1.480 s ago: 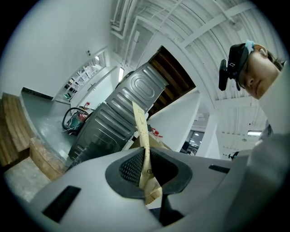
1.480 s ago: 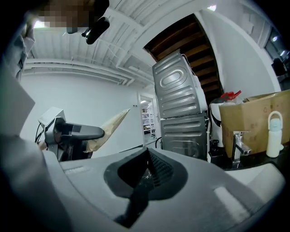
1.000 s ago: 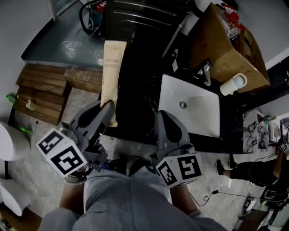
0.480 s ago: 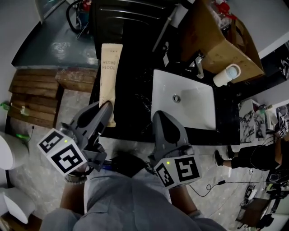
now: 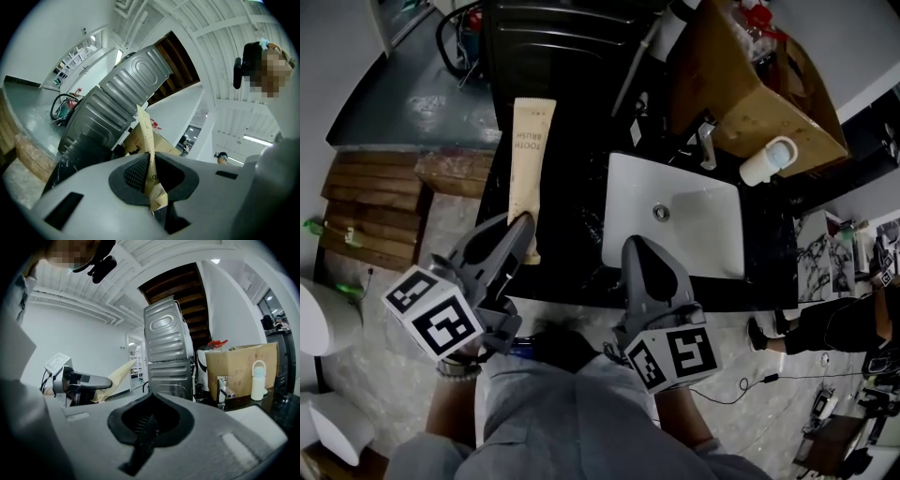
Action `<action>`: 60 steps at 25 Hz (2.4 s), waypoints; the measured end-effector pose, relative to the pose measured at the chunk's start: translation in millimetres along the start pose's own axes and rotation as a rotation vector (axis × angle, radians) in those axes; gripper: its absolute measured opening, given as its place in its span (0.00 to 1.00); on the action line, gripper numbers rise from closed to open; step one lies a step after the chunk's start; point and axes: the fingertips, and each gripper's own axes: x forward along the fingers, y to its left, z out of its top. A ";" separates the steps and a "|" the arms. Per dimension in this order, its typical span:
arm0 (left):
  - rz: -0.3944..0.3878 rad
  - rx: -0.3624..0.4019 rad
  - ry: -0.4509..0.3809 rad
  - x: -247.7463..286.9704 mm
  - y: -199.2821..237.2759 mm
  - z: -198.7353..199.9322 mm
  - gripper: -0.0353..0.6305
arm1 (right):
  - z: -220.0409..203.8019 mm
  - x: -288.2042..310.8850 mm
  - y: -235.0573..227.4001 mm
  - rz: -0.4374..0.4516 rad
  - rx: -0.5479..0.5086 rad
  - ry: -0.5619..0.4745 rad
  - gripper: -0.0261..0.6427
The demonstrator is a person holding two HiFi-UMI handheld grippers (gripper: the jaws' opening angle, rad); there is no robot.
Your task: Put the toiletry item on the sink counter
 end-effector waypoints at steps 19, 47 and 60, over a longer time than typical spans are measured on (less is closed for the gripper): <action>0.116 -0.039 0.138 79.1 61.0 -48.4 0.11 | -15.7 -16.2 -48.0 -0.041 0.032 0.032 0.03; 0.352 -0.038 0.456 127.6 158.7 -129.5 0.11 | -27.1 -24.2 -76.0 -0.106 0.058 0.061 0.04; 0.384 0.011 0.439 130.8 164.6 -122.9 0.23 | -27.1 -21.7 -71.5 -0.099 0.056 0.062 0.03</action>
